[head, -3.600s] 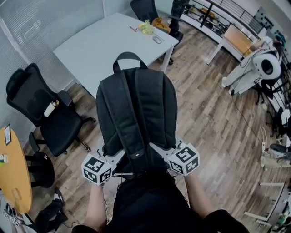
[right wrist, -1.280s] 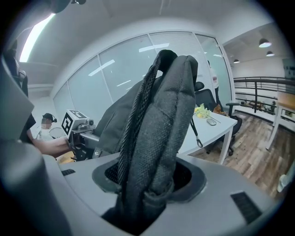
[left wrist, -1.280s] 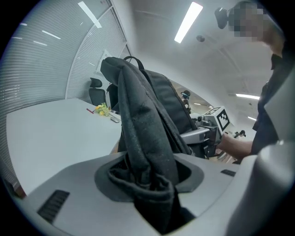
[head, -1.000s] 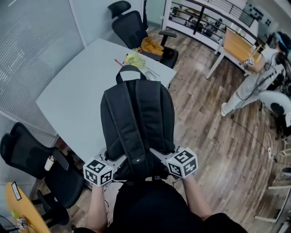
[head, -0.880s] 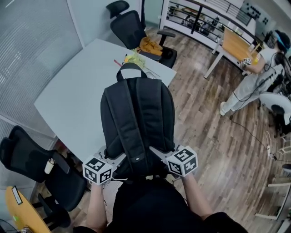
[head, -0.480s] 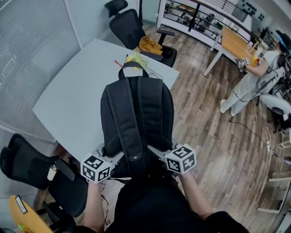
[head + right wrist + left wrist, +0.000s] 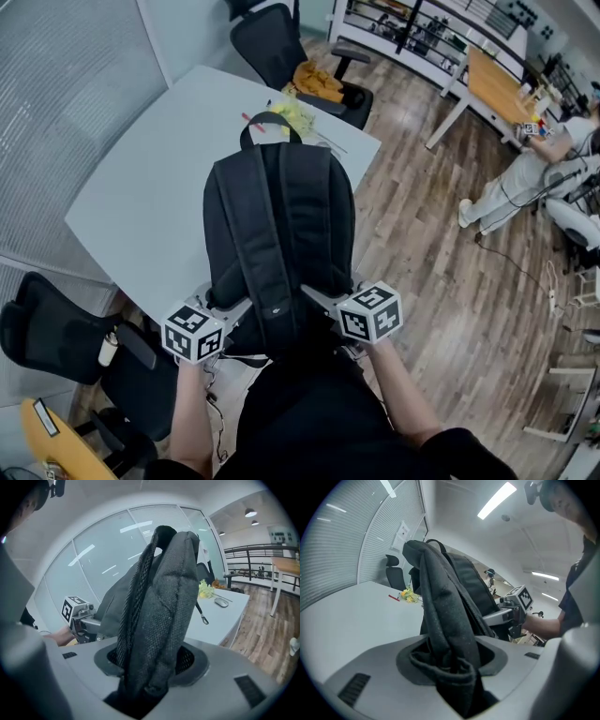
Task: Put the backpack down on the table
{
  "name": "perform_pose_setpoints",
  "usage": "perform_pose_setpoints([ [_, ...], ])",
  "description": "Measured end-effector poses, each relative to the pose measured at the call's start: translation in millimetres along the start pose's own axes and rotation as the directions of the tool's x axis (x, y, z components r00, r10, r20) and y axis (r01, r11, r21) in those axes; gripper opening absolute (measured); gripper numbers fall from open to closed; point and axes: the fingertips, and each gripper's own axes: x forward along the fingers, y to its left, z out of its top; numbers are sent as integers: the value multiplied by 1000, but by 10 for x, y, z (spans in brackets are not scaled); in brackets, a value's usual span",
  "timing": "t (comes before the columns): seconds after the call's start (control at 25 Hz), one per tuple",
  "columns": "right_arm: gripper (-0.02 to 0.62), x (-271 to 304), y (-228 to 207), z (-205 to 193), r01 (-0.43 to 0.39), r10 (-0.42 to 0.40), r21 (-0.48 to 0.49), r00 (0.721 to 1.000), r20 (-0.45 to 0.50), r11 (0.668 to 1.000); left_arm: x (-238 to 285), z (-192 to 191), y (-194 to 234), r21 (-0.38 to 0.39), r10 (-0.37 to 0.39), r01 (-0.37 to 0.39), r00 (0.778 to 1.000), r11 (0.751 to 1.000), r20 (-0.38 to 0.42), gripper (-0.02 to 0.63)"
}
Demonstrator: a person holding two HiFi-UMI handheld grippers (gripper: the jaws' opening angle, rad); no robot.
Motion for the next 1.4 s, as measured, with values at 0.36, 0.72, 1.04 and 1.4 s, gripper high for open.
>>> perform_pose_setpoints([
  [0.36,219,432,-320,232,-23,23,25,999,-30,999,236,139,476,-45,29,-30,999,999,-24,186],
  [0.72,219,970,-606,470,-54,57,31,994,-90,998,433,207,1040,-138,60,-65,998,988,-36,186],
  [1.04,219,1445,-872,495,-60,70,67,983,-170,996,664,113,1499,-232,63,-79,995,970,-77,186],
  [1.4,221,1755,-1058,468,-52,70,80,968,-242,995,839,-42,1801,-322,59,-93,992,942,-112,189],
])
